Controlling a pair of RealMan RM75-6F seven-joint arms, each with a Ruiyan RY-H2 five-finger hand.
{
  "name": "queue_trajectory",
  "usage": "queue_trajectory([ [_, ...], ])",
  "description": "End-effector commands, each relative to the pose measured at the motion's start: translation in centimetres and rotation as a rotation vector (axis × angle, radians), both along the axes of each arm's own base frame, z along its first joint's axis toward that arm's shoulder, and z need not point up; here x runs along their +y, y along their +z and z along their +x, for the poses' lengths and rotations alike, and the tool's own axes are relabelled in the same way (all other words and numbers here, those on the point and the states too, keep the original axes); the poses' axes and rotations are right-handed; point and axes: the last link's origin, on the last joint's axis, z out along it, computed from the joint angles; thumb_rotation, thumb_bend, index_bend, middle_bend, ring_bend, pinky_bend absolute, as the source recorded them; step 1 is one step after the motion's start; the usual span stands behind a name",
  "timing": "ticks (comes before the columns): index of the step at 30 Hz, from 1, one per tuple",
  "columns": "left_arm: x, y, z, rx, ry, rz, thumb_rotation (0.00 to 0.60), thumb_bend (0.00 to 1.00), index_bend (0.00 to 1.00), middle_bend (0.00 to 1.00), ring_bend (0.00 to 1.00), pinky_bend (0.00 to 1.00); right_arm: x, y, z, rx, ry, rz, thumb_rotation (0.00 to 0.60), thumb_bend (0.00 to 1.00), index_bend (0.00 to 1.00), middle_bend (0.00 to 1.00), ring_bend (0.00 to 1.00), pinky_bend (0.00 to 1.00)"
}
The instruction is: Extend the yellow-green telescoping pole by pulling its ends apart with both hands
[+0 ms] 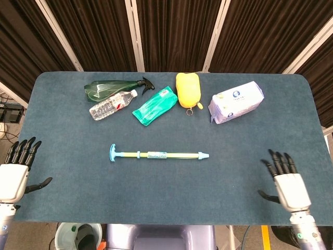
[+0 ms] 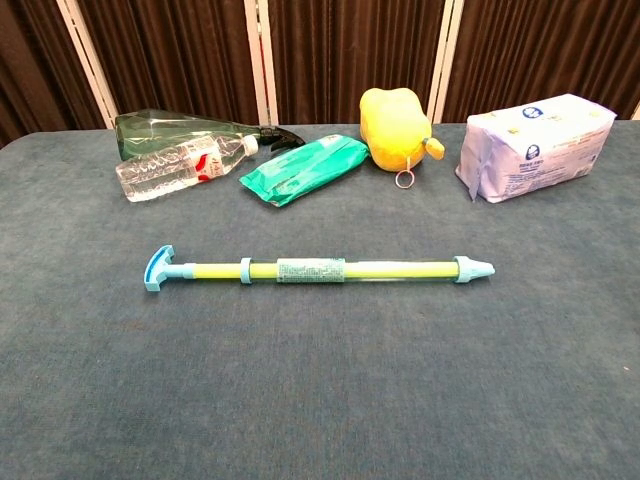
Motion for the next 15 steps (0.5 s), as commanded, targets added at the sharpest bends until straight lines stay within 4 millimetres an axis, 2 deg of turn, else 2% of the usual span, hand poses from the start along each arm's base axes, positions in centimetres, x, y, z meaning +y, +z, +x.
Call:
queue_trajectory([
  [1, 0.1, 0.1, -0.1, -0.004, 0.004, 0.002, 0.593, 0.03, 0.00, 0.00, 0.00, 0.00, -0.3, -2.8, 1.8, 0.049, 0.078, 0.082, 0.600, 0.08, 0.38, 0.00, 0.00, 0.00],
  [5, 0.0, 0.3, 0.0, -0.010, -0.001, 0.005, 0.592, 0.03, 0.00, 0.00, 0.00, 0.00, -1.1, -5.6, 3.6, 0.074, 0.123, 0.147, 0.600, 0.14, 0.42, 0.00, 0.00, 0.00],
  [6, 0.0, 0.3, 0.0, -0.010, -0.001, 0.005, 0.591, 0.03, 0.00, 0.00, 0.00, 0.00, -1.1, -5.6, 3.6, 0.074, 0.123, 0.147, 0.600, 0.15, 0.42, 0.00, 0.00, 0.00],
  [10, -0.2, 0.4, -0.3, -0.014, 0.012, -0.004, 0.591, 0.04, 0.00, 0.00, 0.00, 0.00, -2.4, -8.5, 4.3, 0.111, 0.120, 0.214, 0.600, 0.20, 0.41, 0.00, 0.00, 0.00],
  [15, -0.2, 0.7, -0.6, -0.017, 0.019, 0.002, 0.589, 0.05, 0.00, 0.00, 0.00, 0.00, -4.3, -10.6, 5.0, 0.122, 0.105, 0.248, 0.600, 0.28, 0.41, 0.00, 0.00, 0.00],
])
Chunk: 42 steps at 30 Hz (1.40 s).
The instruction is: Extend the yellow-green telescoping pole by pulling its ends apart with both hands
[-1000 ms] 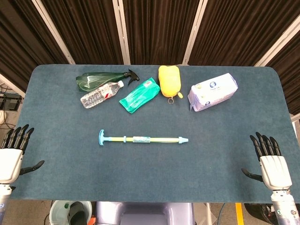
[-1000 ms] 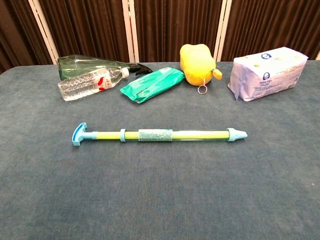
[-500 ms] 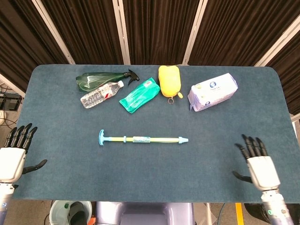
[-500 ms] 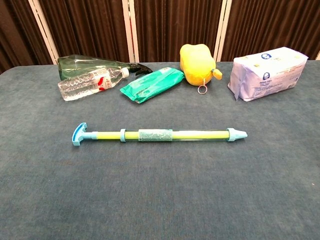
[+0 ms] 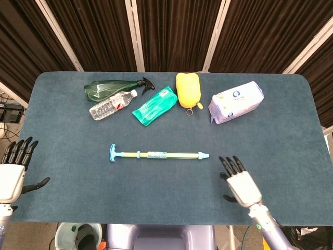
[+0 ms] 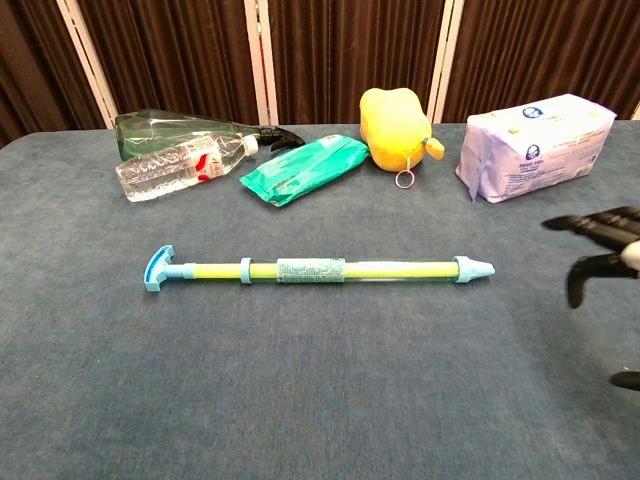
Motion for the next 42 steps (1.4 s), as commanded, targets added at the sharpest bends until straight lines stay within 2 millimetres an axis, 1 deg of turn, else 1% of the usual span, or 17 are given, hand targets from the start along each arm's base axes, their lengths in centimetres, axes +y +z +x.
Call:
queue_trajectory([
  [1, -0.1, 0.1, -0.1, -0.002, 0.003, 0.001, 0.590, 0.05, 0.00, 0.00, 0.00, 0.00, -2.3, -1.6, 1.1, 0.003, 0.001, 0.010, 0.600, 0.28, 0.41, 0.00, 0.00, 0.00],
  [4, 0.0, 0.2, -0.2, -0.002, 0.006, 0.000, 0.590, 0.05, 0.00, 0.00, 0.00, 0.00, -3.4, -1.9, 1.7, 0.000, 0.011, 0.006, 0.600, 0.31, 0.41, 0.00, 0.00, 0.00],
  [9, 0.1, 0.1, -0.4, 0.011, 0.018, 0.000, 0.587, 0.05, 0.00, 0.00, 0.00, 0.00, -5.0, -2.1, 2.1, 0.003, 0.020, -0.001, 0.600, 0.35, 0.41, 0.00, 0.00, 0.00],
  [13, 0.4, -0.2, -0.4, 0.016, 0.027, -0.003, 0.587, 0.05, 0.00, 0.00, 0.00, 0.00, -6.0, -1.9, 2.3, -0.013, 0.024, -0.013, 0.600, 0.36, 0.39, 0.00, 0.00, 0.00],
  [16, 0.7, -0.3, -0.5, 0.018, 0.035, -0.003, 0.585, 0.07, 0.00, 0.00, 0.00, 0.00, -6.7, -1.9, 2.5, -0.033, 0.025, -0.020, 0.600, 0.36, 0.39, 0.00, 0.00, 0.00],
  [19, 1.0, -0.5, -0.7, 0.029, 0.049, -0.007, 0.585, 0.09, 0.00, 0.00, 0.00, 0.00, -7.3, -2.1, 3.0, -0.058, 0.038, -0.019, 0.600, 0.36, 0.39, 0.00, 0.00, 0.00],
  [23, 1.3, -0.5, -0.7, 0.029, 0.058, -0.003, 0.582, 0.09, 0.00, 0.00, 0.00, 0.00, -8.2, -2.7, 3.4, -0.084, 0.052, -0.015, 0.600, 0.36, 0.39, 0.00, 0.00, 0.00],
  [29, 1.8, -0.7, -0.9, 0.032, 0.069, -0.004, 0.584, 0.09, 0.00, 0.00, 0.00, 0.00, -9.3, -3.6, 3.4, -0.096, 0.055, -0.002, 0.600, 0.36, 0.39, 0.00, 0.00, 0.00],
  [33, 2.1, -0.8, -0.9, 0.035, 0.072, -0.002, 0.584, 0.09, 0.00, 0.00, 0.00, 0.00, -9.8, -4.5, 3.6, -0.101, 0.055, 0.017, 0.600, 0.36, 0.39, 0.00, 0.00, 0.00],
  [42, 2.7, -0.9, -1.2, 0.035, 0.089, 0.001, 0.581, 0.09, 0.00, 0.00, 0.00, 0.00, -10.9, -5.7, 4.0, -0.117, 0.055, 0.035, 0.600, 0.36, 0.38, 0.00, 0.00, 0.00],
])
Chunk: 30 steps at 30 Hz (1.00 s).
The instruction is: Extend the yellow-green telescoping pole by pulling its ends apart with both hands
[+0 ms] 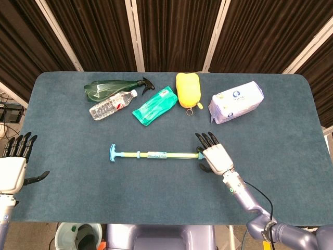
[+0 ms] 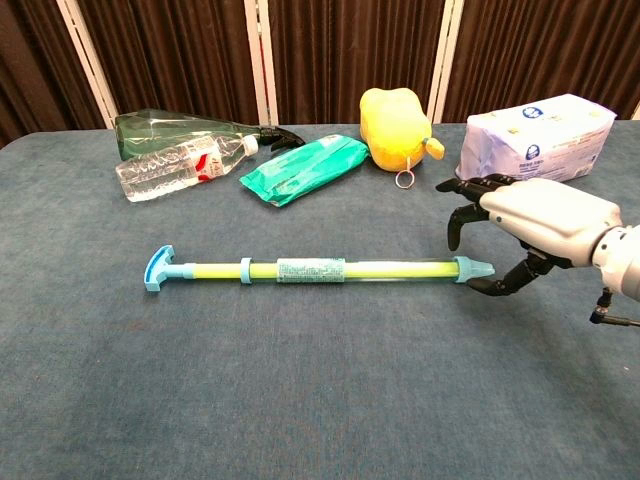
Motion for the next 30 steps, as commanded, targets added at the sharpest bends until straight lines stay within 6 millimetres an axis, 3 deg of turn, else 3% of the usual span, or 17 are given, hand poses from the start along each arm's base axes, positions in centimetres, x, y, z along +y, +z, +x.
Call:
queue_trajectory([
  [1, 0.2, -0.1, -0.1, 0.001, 0.006, -0.001, 0.582, 0.09, 0.00, 0.00, 0.00, 0.00, -0.4, -0.6, 0.4, -0.009, 0.007, 0.010, 0.600, 0.36, 0.38, 0.00, 0.00, 0.00],
  [20, 0.7, 0.1, -0.9, -0.002, 0.039, 0.004, 0.581, 0.09, 0.00, 0.00, 0.00, 0.00, -1.8, -3.3, 1.3, -0.032, 0.005, 0.057, 0.600, 0.36, 0.41, 0.00, 0.00, 0.00],
  [30, 0.9, 0.2, -1.1, -0.001, 0.049, 0.003, 0.582, 0.09, 0.00, 0.00, 0.00, 0.00, -2.4, -3.7, 1.7, -0.049, 0.025, 0.046, 0.600, 0.38, 0.60, 0.00, 0.00, 0.00],
])
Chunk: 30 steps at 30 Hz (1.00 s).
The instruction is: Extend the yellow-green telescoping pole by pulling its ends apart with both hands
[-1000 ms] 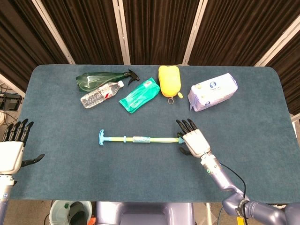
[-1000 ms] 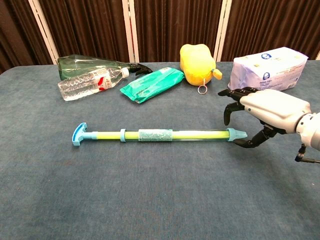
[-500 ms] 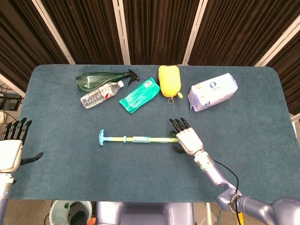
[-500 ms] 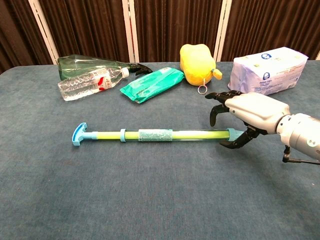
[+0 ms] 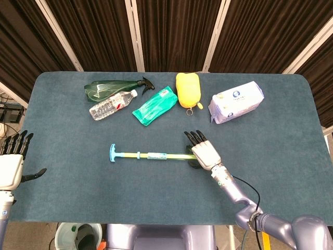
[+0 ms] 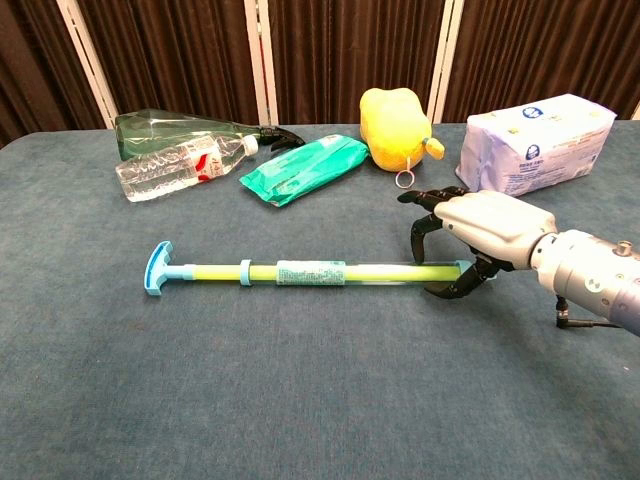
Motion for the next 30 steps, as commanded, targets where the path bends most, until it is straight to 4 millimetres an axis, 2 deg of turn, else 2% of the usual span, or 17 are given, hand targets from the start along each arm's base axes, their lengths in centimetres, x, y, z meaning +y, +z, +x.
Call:
queue_trajectory([
  [1, 0.0, 0.0, -0.1, 0.000, 0.003, 0.000, 0.582, 0.09, 0.00, 0.00, 0.00, 0.00, -0.2, -0.1, 0.2, -0.007, 0.009, -0.007, 0.600, 0.39, 0.63, 0.00, 0.00, 0.00],
  [6, 0.0, 0.0, -0.1, 0.004, 0.005, 0.000, 0.580, 0.09, 0.00, 0.00, 0.00, 0.00, -0.3, -0.1, 0.2, -0.012, 0.015, -0.012, 0.600, 0.42, 0.71, 0.04, 0.00, 0.00],
  [9, 0.0, -0.2, -0.1, 0.005, 0.003, -0.008, 0.588, 0.14, 0.01, 0.00, 0.00, 0.01, -0.4, 0.0, 0.2, -0.015, 0.019, -0.020, 0.600, 0.43, 0.73, 0.05, 0.00, 0.00],
  [11, 0.2, -0.4, 0.2, -0.001, -0.012, -0.008, 0.597, 0.19, 0.07, 0.00, 0.00, 0.02, -0.4, 0.1, 0.1, -0.017, 0.021, -0.027, 0.600, 0.43, 0.74, 0.06, 0.00, 0.00],
  [12, 0.3, -0.6, 0.4, -0.011, -0.025, -0.001, 0.600, 0.21, 0.14, 0.00, 0.00, 0.02, -0.3, 0.2, 0.0, -0.018, 0.022, -0.030, 0.600, 0.43, 0.74, 0.06, 0.00, 0.00],
  [14, 0.6, -1.4, 1.1, -0.039, -0.061, 0.002, 0.600, 0.21, 0.22, 0.00, 0.00, 0.02, -0.3, 0.4, -0.1, -0.019, 0.020, -0.034, 0.600, 0.43, 0.74, 0.06, 0.00, 0.00],
  [16, 1.0, -2.8, 1.6, -0.063, -0.094, -0.014, 0.600, 0.21, 0.26, 0.00, 0.00, 0.02, -0.2, 0.6, -0.3, -0.021, 0.017, -0.037, 0.600, 0.43, 0.74, 0.06, 0.00, 0.00],
  [21, 2.6, -7.6, 2.9, -0.074, -0.160, -0.079, 0.600, 0.20, 0.25, 0.00, 0.00, 0.02, 0.1, 1.2, -0.6, -0.029, 0.017, -0.043, 0.600, 0.43, 0.74, 0.06, 0.00, 0.00],
  [26, 4.6, -12.1, 4.8, -0.107, -0.204, -0.132, 0.600, 0.23, 0.30, 0.00, 0.00, 0.02, 0.3, 1.6, -0.6, -0.044, 0.018, -0.043, 0.600, 0.43, 0.74, 0.06, 0.00, 0.00],
  [30, 6.1, -15.2, 6.7, -0.165, -0.230, -0.152, 0.600, 0.23, 0.30, 0.00, 0.00, 0.02, 0.4, 1.8, -0.5, -0.059, 0.013, -0.041, 0.600, 0.43, 0.73, 0.06, 0.00, 0.00],
])
